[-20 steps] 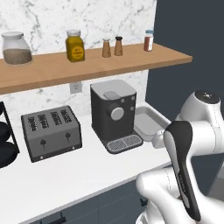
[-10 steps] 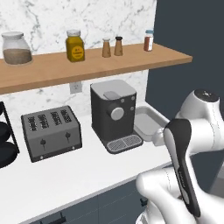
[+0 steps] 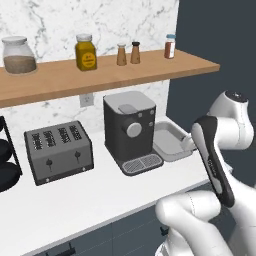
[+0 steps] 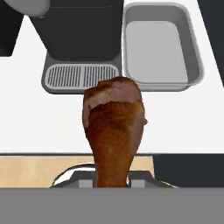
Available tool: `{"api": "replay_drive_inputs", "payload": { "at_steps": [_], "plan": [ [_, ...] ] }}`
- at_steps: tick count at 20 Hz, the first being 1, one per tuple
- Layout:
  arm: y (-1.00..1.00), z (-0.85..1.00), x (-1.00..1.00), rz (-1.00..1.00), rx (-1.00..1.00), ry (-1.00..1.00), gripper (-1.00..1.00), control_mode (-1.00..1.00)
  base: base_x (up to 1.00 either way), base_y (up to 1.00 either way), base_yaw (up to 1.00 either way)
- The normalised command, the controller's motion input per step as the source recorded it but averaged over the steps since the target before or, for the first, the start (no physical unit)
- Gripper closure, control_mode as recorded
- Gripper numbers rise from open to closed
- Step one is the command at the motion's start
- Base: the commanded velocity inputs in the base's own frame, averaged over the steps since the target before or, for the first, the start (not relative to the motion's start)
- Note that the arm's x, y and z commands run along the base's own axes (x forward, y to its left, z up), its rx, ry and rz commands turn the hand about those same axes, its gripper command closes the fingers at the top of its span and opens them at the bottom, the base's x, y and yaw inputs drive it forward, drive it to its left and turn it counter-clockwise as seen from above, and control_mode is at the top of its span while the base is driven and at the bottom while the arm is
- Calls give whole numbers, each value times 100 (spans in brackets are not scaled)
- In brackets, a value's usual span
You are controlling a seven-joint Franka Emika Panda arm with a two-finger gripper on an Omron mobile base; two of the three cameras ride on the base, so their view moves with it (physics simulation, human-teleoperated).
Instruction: Place one cucumber and one chicken drumstick in each tupperware on the nearby counter, to pack two identical lunches.
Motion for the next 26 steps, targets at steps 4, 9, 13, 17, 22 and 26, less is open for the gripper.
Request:
{"api": "replay_drive_inputs", "payload": {
  "at_steps": [4,9,13,17,22,26],
  "plan": [
    [-52,-25,100,32,-7,5,100,-100,0,0,0],
    [-21,-48,100,33,-13,1,100,-100,0,0,0],
    [-21,-62,84,34,-11,0,100,-100,0,0,0],
    [-20,-30,83,36,-12,0,100,-100,0,0,0],
    [-15,-5,71,38,1,9,100,-100,0,0,0],
    [-12,-20,52,23,9,1,100,-100,0,0,0]
  ]
}}
